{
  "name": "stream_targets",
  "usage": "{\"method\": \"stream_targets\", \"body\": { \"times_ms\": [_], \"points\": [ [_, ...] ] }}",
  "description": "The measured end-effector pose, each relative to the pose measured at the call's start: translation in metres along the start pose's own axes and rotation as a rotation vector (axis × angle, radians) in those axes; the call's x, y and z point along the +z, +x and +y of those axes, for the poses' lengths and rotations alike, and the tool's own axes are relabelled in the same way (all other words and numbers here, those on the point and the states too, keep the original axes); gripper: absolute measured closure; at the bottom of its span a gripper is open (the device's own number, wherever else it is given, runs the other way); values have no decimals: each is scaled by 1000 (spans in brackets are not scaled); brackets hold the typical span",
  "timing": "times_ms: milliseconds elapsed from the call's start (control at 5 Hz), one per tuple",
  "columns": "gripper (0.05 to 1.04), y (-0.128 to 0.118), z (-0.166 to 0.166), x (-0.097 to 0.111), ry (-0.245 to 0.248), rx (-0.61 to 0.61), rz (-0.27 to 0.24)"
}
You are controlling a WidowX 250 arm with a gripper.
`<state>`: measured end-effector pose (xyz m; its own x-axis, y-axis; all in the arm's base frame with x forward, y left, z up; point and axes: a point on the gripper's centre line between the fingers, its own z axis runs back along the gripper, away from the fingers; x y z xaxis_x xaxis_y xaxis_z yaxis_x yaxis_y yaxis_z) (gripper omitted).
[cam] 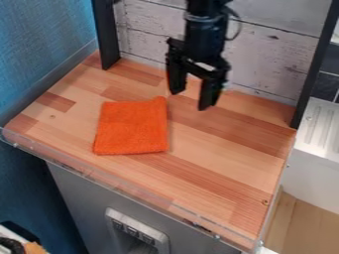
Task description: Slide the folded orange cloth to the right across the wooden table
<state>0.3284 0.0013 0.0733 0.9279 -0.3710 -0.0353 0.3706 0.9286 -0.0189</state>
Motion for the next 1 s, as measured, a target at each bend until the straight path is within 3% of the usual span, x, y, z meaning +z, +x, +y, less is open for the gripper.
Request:
{"method": "stream_targets", "body": {
  "times_ms": [400,600,1000],
  "points": [
    [85,-12,43,-4,21,-259,-110],
    [86,-15,59,-3,29,-359,-128],
    [85,-23,83,-9,-10,-495,-87]
  ]
}}
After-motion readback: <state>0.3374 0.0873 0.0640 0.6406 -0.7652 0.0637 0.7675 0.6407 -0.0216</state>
